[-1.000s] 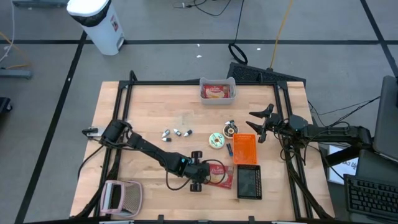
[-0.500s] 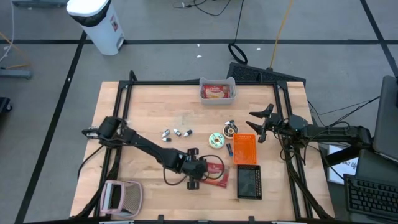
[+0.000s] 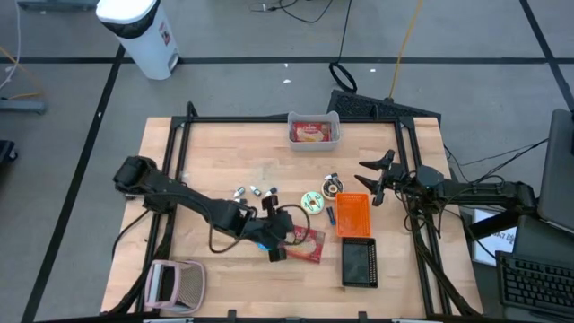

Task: Pick & Place Food Item
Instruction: Stack the popcorn bag into the gray bin

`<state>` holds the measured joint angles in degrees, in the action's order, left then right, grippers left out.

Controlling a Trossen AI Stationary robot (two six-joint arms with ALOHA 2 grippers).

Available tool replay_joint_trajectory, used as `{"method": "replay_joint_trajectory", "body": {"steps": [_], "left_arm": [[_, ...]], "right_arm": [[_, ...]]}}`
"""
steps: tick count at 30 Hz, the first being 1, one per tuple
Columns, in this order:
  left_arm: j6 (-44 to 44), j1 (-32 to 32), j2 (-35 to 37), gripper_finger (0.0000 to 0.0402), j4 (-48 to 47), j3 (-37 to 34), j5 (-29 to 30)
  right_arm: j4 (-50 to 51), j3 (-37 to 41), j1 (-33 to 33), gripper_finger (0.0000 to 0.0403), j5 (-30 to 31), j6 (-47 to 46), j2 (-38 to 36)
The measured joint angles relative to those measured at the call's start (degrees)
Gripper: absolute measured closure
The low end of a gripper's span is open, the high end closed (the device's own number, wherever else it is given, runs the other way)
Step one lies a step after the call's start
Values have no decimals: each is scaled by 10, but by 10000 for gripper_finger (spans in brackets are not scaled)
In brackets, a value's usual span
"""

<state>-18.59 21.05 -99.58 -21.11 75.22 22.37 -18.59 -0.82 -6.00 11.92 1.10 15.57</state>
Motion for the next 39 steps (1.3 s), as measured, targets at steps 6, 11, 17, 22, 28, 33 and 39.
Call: {"method": "replay_joint_trajectory", "body": {"steps": [6, 11, 17, 22, 28, 33, 39], "left_arm": [[22, 13, 2, 392, 6, 1, -67], [58, 51, -33, 338, 16, 1, -64], [69, 103, -64, 232, 1, 1, -29], [129, 116, -77, 176, -71, 1, 119], [189, 127, -134, 178, -24, 1, 126], [218, 136, -172, 195, 2, 1, 155], [230, 127, -207, 210, 2, 1, 191]], "right_arm": [[0, 0, 0, 193, 0, 0, 0], [0, 0, 0, 193, 0, 0, 0], [0, 0, 0, 193, 0, 0, 0], [0, 0, 0, 193, 0, 0, 0], [0, 0, 0, 193, 0, 0, 1], [0, 0, 0, 193, 0, 0, 4], [0, 0, 0, 193, 0, 0, 6]]}}
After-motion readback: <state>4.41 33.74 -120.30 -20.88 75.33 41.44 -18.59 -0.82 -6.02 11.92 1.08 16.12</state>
